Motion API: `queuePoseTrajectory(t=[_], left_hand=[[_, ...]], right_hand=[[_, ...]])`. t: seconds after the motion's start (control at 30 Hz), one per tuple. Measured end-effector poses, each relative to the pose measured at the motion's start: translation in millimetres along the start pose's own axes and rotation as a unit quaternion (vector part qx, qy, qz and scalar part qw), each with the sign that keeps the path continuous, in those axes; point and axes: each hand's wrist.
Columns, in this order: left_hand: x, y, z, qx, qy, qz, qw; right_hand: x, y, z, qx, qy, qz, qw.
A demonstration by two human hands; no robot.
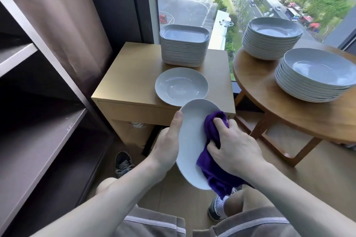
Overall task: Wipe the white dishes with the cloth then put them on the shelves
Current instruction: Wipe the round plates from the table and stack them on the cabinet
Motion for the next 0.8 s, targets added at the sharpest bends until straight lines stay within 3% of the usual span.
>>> queuePoseTrajectory(t=[0.33,0.6,0.8], left_hand=[[3.1,1.8,1.0,0.014,-0.036,-0.055,0.998],[-2.9,-0.5,7.3,0.045,-0.007,-0.064,0.997],[-6.6,-4.3,4.1,0.042,0.003,-0.023,0.999]], right_hand=[[-3.9,-11.9,5.5,0.052,0.034,0.143,0.988],[-5.2,-20.7,18.6,0.181,0.115,0.096,0.972],[-6.9,-12.4,13.6,0.131,0.11,0.033,0.985]])
Point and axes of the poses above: each hand's wrist, its own y-axis towards the middle knuckle, its own x-axis out of the back of the hand, z = x × y, and after that the axes turned 8 degrees about y, right-handed
